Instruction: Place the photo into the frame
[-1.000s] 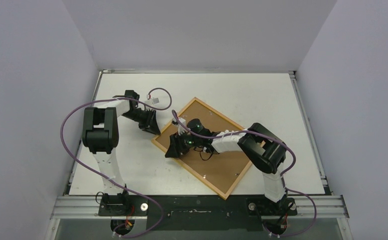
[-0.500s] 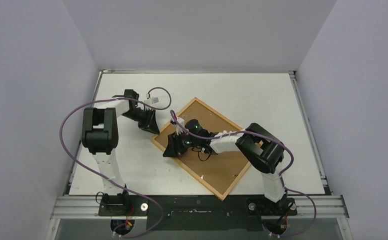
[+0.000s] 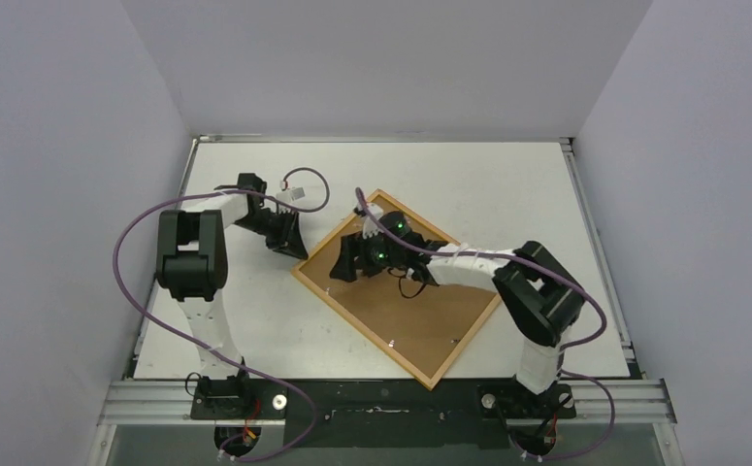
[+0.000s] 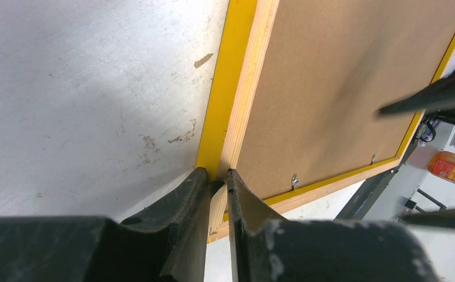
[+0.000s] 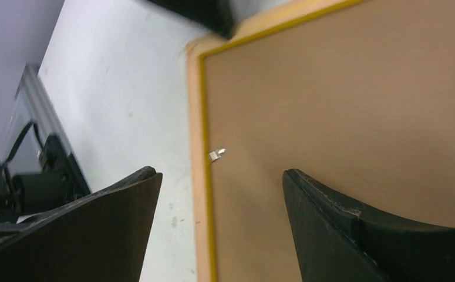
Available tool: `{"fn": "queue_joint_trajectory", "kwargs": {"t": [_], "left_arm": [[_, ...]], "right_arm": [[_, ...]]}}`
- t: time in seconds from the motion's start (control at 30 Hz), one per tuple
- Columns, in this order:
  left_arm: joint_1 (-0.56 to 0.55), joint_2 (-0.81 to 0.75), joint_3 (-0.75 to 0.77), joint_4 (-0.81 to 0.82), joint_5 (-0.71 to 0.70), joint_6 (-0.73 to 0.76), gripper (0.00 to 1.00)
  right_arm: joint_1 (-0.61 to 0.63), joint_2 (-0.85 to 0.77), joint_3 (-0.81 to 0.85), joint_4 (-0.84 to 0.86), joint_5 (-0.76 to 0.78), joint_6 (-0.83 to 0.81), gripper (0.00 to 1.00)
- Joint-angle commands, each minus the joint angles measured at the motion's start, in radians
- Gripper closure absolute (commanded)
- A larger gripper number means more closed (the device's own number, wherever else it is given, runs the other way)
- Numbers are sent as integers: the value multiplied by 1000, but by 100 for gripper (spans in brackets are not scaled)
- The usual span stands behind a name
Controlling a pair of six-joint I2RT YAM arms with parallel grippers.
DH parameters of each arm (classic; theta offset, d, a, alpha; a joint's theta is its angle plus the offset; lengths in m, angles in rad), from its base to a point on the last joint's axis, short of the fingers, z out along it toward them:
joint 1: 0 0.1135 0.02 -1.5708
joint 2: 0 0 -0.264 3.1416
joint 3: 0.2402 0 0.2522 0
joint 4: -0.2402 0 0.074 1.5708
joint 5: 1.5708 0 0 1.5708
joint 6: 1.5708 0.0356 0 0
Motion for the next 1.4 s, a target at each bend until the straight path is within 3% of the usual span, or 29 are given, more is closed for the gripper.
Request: {"fn": "queue_joint_trajectory", "kwargs": {"t": [0.0,0.13,0.27,0.4,0.53,0.7,1.0,1.37], "left_arm": [[1,-62,-25,23,33,-10,85],[-2,-70,-75,56,52,-23,85],[-9,-76,-98,69,64,-21,85],[-8,-91,-75,43,62,-4,84],[-7,-105,-2,9,21,36,75],[-57,-20,201,-43,11,67,64],[-196,188,483,-110,-116,102,60],[-252,282,577,-153,-247,131,61]], "right_arm": [[-142,-162,18,-198,208,-12,21],[-231,-119,98,-338,284,-2,20],[-250,-60,243,-491,434,-86,20],[-287,-75,287,-574,483,-103,20],[-293,-179,234,-656,593,-72,16],[-314,-358,78,-721,667,16,6],[-335,-531,-43,-753,674,56,5],[-341,-552,-82,-700,648,50,5]]}}
